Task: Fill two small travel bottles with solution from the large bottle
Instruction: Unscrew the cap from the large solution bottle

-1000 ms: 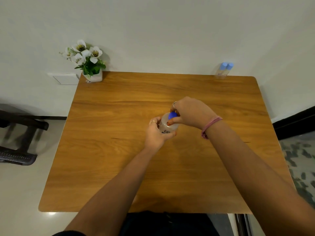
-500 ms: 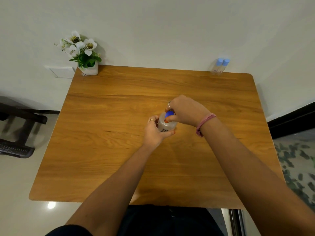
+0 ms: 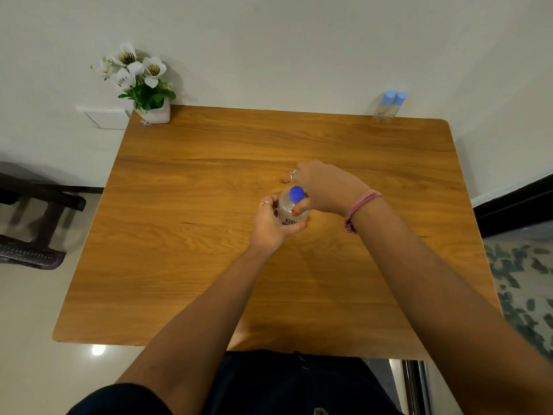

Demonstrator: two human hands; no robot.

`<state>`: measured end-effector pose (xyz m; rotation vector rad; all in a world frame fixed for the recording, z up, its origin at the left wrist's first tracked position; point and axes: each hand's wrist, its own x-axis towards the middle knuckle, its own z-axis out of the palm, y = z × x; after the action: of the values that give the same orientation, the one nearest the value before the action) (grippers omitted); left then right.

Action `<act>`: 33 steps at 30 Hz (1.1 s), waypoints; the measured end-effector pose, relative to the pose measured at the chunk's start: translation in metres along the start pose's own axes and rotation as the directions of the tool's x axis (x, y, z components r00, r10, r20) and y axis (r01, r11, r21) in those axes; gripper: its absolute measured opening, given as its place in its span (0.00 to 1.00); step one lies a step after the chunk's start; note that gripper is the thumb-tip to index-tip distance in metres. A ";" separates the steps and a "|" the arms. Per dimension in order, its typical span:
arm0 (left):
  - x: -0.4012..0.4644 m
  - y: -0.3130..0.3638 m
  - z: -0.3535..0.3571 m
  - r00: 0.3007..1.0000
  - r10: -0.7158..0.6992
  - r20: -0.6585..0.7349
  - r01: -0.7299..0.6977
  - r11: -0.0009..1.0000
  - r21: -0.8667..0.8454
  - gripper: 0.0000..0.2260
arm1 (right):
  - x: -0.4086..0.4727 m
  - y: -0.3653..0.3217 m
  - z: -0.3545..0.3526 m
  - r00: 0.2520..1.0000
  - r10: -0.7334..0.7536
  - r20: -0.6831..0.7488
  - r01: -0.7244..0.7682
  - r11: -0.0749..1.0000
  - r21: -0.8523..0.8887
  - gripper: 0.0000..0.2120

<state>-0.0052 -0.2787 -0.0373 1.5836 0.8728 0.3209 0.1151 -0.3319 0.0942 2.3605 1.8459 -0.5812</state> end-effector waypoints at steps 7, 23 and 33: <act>0.000 0.002 0.000 1.000 0.001 0.020 -0.001 1.000 0.015 0.31 | -0.003 0.007 0.002 0.997 -0.002 -0.078 0.016 0.985 0.171 0.15; 0.018 -0.019 -0.046 0.989 -0.112 0.097 0.079 0.951 0.298 0.24 | -0.027 0.063 0.126 0.844 0.533 -0.067 -0.169 0.381 0.909 0.19; 0.037 -0.003 -0.057 0.977 -0.142 -0.157 0.154 0.986 0.069 0.13 | -0.017 0.059 0.171 0.878 0.466 -0.108 -0.292 0.702 0.650 0.20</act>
<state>-0.0188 -0.2119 -0.0371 1.5735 1.1277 0.3055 0.1268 -0.4137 -0.0672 3.2837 1.2642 -0.9738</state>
